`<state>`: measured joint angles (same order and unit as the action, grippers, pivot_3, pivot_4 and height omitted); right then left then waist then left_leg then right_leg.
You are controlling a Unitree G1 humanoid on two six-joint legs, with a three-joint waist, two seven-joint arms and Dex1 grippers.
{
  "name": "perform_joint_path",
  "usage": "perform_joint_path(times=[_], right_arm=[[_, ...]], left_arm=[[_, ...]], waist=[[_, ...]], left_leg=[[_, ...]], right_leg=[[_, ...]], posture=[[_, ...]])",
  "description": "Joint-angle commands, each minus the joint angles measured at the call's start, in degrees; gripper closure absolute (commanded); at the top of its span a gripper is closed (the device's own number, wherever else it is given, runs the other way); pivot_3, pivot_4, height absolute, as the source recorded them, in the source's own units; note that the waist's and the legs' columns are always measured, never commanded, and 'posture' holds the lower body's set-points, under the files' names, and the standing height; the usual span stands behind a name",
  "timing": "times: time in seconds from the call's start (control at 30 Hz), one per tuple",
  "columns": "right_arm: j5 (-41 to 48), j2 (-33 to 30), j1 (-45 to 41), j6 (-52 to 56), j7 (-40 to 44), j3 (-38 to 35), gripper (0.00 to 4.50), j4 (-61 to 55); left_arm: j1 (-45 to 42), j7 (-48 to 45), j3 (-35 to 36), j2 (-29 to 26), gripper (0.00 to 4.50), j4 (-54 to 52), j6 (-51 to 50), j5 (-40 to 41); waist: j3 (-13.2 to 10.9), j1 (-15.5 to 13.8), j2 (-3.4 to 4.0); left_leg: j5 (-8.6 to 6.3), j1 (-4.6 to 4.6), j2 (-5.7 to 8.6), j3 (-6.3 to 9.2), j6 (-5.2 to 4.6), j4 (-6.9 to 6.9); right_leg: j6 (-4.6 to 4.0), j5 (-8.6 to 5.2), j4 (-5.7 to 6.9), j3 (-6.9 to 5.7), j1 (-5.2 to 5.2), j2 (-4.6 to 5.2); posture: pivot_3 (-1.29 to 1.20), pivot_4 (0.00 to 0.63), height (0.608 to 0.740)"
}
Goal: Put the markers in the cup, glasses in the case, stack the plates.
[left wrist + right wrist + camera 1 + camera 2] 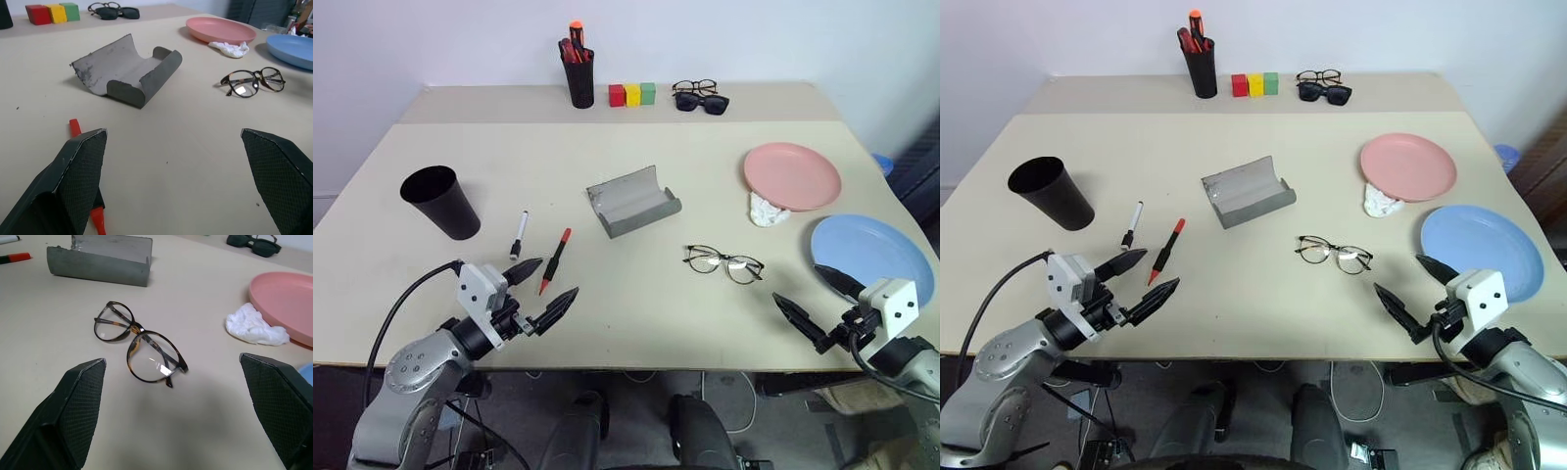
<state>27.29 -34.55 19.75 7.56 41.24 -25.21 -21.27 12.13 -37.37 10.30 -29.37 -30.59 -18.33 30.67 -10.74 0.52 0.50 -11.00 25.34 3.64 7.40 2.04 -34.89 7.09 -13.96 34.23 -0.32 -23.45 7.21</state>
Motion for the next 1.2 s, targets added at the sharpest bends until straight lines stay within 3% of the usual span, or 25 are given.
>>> perform_joint_path(times=[0.03, 0.27, 0.63, 0.77, 0.93, 1.07, 1.2], right_arm=[[0.5, 0.2, 0.0, 0.0, -0.7, -0.8, 0.04, -3.1], [0.4, 0.1, 0.2, 1.3, -1.7, -1.0, 0.04, -4.7], [0.7, 0.0, -1.9, -1.4, 1.1, -0.8, 0.04, -2.0], [4.5, -1.3, -5.8, -1.7, 6.9, 1.4, 0.04, -2.1], [5.9, -4.2, -14.3, 1.3, 10.0, 5.3, 0.04, -1.8], [5.6, -5.4, -18.3, 1.8, 12.0, 7.3, 0.04, -0.8], [5.1, -5.4, -20.4, 0.5, 13.5, 7.7, 0.04, 1.4]], left_arm=[[-0.1, -0.2, 0.8, -0.7, 0.0, -2.4, -0.3, 0.9], [-0.7, 1.2, 0.7, -0.4, 0.0, -2.0, 0.1, -0.1], [-2.5, 11.3, -1.1, 0.5, 0.0, -3.3, -4.1, -8.4], [-7.2, 17.0, 0.1, 1.8, 0.0, -5.6, -15.9, -3.5], [-22.3, 21.2, 0.0, -1.5, 0.0, -4.4, -39.6, 3.8], [-32.9, 24.1, -3.6, -3.6, 0.0, 0.2, -52.7, 2.9], [-41.3, 27.0, -3.7, -0.2, 0.0, 4.1, -65.1, 3.2]], waist=[[0.0, -0.1, -0.02], [0.0, -1.4, -0.03], [0.0, -1.2, -0.08], [0.0, -1.2, -0.13], [-0.1, -1.3, -0.34], [-0.1, -1.2, -0.55], [-0.3, -1.2, -0.82]], left_leg=[[0.0, -0.01, 0.0, -0.03, 0.0, -0.02], [0.03, -0.07, -0.16, -0.35, -0.2, 0.0], [-0.08, -0.24, -0.5, -0.8, -0.01, -0.24], [-0.07, -0.25, -0.49, -0.8, -0.02, -0.27], [0.05, -0.47, -0.42, -0.77, -0.19, -0.33], [0.06, -0.84, -0.43, -0.77, -0.19, -0.25], [0.06, -0.84, -0.42, -0.78, -0.2, -0.25]], right_leg=[[-0.01, 0.01, 0.03, 0.0, 0.0, 0.0], [-0.08, 0.1, 0.38, -0.01, -0.13, -0.18], [0.03, 0.02, 0.56, 0.01, 0.06, -0.19], [0.02, 0.03, 0.7, 0.02, 0.06, -0.19], [0.04, 0.03, 1.1, 0.0, 0.1, -0.34], [0.09, -0.01, 1.14, 0.0, 0.4, -0.42], [0.13, -0.02, 1.13, 0.0, 0.42, -0.43]], posture=[[0.0, 0.15, 0.74], [0.0, 0.15, 0.74], [0.0, 0.15, 0.74], [0.0, 0.15, 0.74], [0.0, 0.15, 0.74], [0.0, 0.15, 0.74], [0.0, 0.15, 0.74]])
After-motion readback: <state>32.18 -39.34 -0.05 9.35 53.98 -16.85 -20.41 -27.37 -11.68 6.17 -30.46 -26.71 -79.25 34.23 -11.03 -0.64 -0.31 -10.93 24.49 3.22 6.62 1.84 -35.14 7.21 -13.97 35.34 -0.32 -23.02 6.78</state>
